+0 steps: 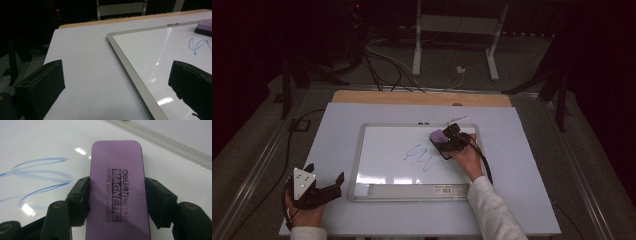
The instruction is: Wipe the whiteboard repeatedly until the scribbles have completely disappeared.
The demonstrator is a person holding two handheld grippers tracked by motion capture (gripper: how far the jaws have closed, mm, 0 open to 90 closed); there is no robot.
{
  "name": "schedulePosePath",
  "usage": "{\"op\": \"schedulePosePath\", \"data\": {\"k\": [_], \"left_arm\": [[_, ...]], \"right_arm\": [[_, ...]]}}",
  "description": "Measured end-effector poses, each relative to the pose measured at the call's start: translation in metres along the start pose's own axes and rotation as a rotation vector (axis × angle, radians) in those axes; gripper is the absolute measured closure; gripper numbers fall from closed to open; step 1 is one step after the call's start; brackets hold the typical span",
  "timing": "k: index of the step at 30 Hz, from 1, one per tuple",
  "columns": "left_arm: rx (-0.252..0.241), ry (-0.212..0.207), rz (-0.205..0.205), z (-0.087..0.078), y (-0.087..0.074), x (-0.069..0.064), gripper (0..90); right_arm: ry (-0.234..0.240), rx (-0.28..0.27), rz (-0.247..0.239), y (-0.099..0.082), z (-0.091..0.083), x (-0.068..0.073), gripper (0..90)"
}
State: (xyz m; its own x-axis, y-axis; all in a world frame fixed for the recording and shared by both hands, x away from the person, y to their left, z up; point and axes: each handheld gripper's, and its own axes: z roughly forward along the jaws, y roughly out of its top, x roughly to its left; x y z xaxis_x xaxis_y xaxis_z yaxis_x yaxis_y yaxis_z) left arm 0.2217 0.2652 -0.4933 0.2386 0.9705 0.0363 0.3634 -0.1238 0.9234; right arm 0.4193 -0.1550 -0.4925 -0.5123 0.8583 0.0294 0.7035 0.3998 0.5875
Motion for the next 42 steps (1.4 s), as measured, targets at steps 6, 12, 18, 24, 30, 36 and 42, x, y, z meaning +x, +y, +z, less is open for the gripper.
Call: {"op": "schedulePosePath", "data": {"k": [6, 12, 18, 24, 30, 36, 42], "left_arm": [[0.002, -0.003, 0.004, 0.001, 0.000, -0.001, 1.2], [0.001, -0.002, 0.002, 0.001, 0.000, -0.001, 1.2], [0.001, -0.003, 0.004, 0.000, 0.000, -0.001, 1.3], [-0.001, -0.001, 0.000, 0.000, 0.000, 0.000, 1.2], [0.004, -0.003, 0.006, 0.001, 0.000, -0.001, 1.2], [0.004, -0.002, 0.005, 0.001, 0.000, -0.002, 1.3], [0.006, -0.002, 0.011, 0.001, 0.000, -0.003, 1.2]], "right_arm": [[-0.070, 0.000, 0.096, 0.004, 0.003, 0.001, 41.3], [0.029, 0.007, -0.023, 0.009, 0.007, 0.029, 41.2], [0.050, 0.015, -0.057, 0.009, 0.007, 0.034, 41.3], [-0.048, 0.012, 0.043, 0.008, 0.005, 0.012, 41.3], [-0.049, 0.015, 0.063, 0.002, 0.001, 0.008, 41.3], [0.033, 0.012, -0.032, -0.005, -0.003, 0.040, 41.2], [0.054, 0.012, -0.076, -0.012, -0.008, 0.051, 41.3]]}}
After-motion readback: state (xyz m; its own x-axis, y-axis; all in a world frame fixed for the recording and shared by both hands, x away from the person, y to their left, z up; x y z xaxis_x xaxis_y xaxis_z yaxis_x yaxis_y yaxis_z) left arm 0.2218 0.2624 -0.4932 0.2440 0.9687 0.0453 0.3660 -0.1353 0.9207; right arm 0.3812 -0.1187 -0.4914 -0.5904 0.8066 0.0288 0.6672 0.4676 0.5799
